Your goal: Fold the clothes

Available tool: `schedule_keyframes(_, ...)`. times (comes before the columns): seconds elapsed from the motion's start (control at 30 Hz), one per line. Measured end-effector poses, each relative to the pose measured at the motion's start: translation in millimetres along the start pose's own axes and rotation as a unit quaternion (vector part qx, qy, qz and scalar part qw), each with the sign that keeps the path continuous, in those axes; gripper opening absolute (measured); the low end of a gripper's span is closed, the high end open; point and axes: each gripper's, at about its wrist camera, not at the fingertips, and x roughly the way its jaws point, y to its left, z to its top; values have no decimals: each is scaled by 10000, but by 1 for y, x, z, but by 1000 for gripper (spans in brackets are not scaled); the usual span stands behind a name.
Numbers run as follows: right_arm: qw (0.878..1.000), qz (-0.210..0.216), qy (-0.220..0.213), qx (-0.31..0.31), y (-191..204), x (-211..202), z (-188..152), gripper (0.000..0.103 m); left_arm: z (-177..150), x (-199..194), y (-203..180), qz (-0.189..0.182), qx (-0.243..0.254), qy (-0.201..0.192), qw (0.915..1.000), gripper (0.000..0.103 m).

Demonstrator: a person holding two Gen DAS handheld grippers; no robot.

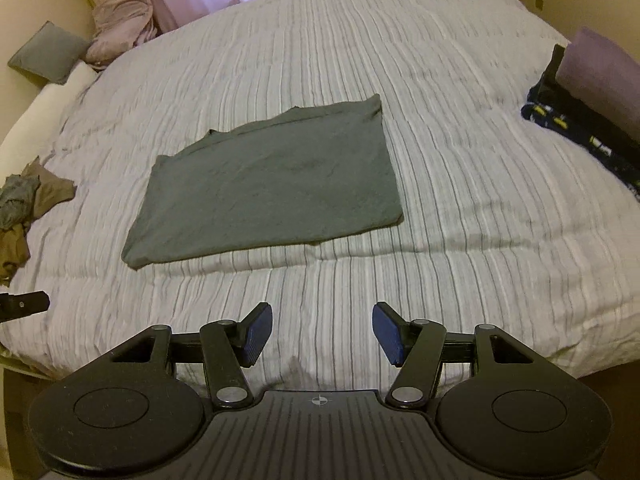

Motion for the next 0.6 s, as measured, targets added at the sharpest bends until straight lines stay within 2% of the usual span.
schedule_keyframes(0.17,9994,-104,-115,296,13,-1,9,59,16,-2,7,-46,266,-57,9996,37)
schedule_keyframes(0.6,9969,-361,24,698,70,22,27,59,69,16,51,-204,709,32,9973,40)
